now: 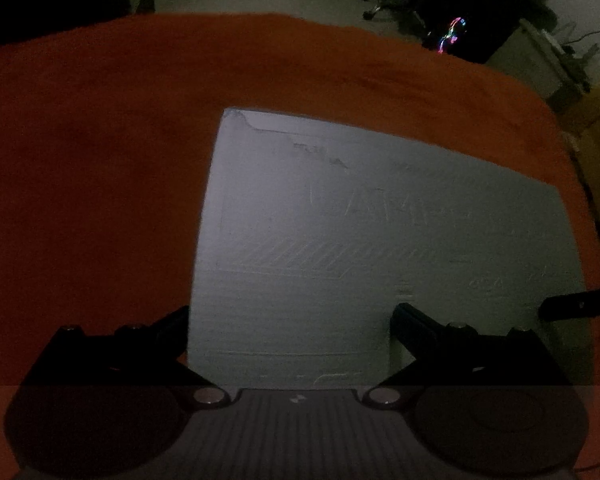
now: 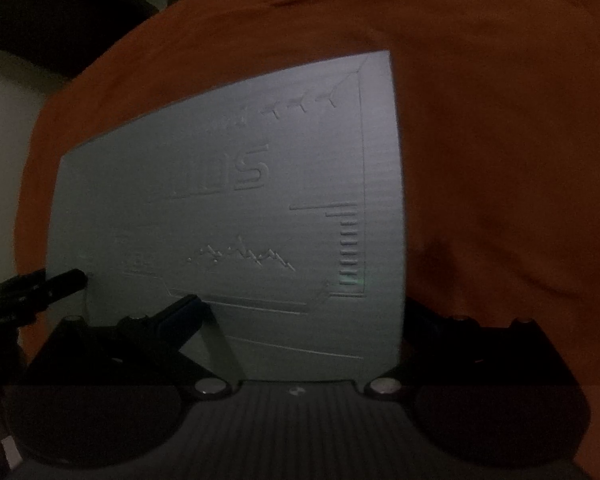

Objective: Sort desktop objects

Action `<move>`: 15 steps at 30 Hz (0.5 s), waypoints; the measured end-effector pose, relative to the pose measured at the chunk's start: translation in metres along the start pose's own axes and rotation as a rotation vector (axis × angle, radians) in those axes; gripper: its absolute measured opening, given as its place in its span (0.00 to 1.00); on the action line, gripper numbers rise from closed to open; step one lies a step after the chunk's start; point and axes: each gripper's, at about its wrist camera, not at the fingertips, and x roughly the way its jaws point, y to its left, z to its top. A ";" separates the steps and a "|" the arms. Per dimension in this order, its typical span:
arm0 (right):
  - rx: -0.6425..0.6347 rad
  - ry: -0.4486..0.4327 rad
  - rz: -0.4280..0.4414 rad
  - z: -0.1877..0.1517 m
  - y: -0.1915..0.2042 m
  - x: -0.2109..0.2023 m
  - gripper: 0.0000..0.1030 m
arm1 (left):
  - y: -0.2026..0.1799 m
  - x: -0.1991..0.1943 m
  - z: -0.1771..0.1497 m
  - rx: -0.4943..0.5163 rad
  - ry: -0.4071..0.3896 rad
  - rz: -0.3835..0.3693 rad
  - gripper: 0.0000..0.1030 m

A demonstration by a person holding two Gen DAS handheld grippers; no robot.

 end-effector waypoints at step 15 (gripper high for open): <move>-0.060 0.043 -0.065 -0.027 -0.018 0.018 1.00 | -0.007 -0.005 -0.061 0.061 0.054 0.017 1.00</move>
